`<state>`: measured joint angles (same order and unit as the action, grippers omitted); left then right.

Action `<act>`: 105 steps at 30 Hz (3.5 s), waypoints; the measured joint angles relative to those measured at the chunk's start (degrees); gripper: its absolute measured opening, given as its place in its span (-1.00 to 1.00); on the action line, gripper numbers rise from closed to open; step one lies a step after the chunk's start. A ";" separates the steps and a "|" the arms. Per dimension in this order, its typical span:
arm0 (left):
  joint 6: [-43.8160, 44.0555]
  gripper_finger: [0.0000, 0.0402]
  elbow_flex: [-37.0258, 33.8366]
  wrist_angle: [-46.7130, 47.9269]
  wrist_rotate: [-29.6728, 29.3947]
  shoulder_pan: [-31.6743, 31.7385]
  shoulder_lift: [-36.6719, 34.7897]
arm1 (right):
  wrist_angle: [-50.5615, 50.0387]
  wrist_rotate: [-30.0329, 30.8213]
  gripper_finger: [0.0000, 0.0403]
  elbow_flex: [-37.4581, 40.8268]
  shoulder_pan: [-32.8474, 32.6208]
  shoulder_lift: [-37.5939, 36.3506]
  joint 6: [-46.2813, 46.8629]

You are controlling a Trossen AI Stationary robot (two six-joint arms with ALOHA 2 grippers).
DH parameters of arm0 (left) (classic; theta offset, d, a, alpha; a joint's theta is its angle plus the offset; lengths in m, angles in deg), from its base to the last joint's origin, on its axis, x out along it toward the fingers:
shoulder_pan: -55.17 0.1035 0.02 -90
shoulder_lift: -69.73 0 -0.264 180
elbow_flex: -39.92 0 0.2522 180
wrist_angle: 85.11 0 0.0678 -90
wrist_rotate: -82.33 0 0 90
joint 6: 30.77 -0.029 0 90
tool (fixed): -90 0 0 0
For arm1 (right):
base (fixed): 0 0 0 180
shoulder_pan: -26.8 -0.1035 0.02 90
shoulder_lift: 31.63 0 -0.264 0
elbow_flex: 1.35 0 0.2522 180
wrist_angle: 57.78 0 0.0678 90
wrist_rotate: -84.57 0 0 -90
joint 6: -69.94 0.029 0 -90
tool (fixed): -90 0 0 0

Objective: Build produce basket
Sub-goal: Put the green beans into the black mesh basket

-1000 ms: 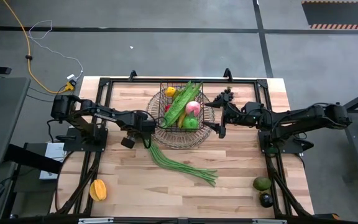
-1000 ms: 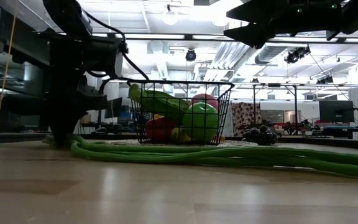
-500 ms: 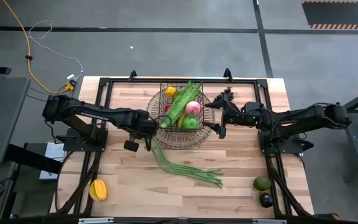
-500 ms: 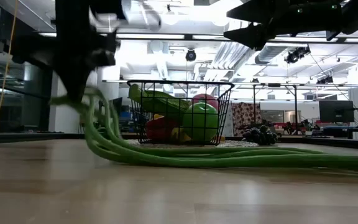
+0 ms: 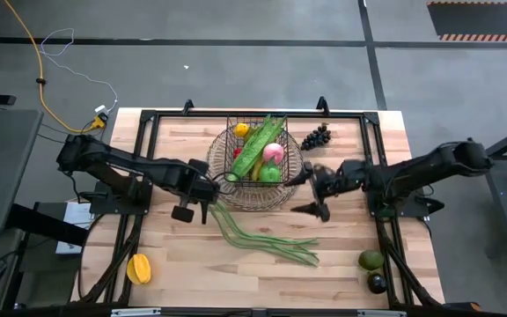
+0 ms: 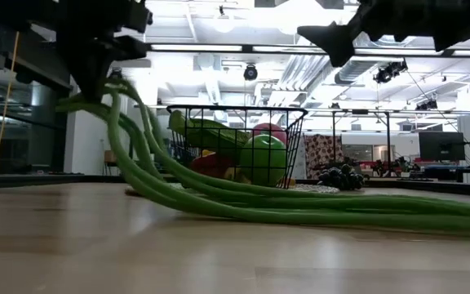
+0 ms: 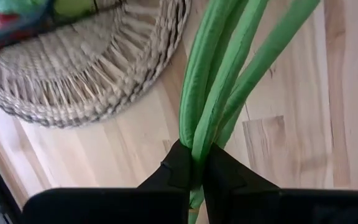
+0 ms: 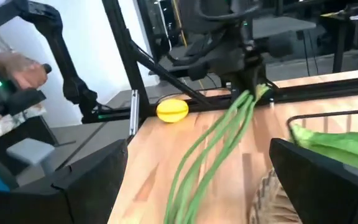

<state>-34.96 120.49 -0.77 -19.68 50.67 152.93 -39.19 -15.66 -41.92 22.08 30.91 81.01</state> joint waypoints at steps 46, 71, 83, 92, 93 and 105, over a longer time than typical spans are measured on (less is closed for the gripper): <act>4.66 -0.96 -1.19 0.55 1.36 -0.03 -0.04 | -55.72 26.30 0.89 -40.50 -24.65 50.53 26.86; 5.54 -0.96 -1.14 4.98 1.03 0.12 -0.04 | -66.60 20.94 -0.16 -40.37 -28.02 50.58 27.46; 3.99 -0.96 0.95 6.82 0.84 0.12 -0.04 | -74.67 21.22 -0.89 -40.63 -28.86 47.92 24.28; 2.86 -0.96 11.78 8.28 -1.10 1.54 -1.58 | -88.22 28.19 -0.97 -40.16 -28.82 38.83 26.71; 2.33 -0.96 12.92 8.50 -2.00 1.54 -1.78 | -88.63 29.21 -0.97 -40.15 -28.78 37.99 26.60; -7.90 -0.96 17.85 3.25 -12.85 3.74 -1.95 | -90.03 40.43 -0.98 -40.33 -23.09 24.23 15.43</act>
<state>-42.87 138.34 2.48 -32.53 54.41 150.99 -129.22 24.78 -82.25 -1.00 55.13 96.45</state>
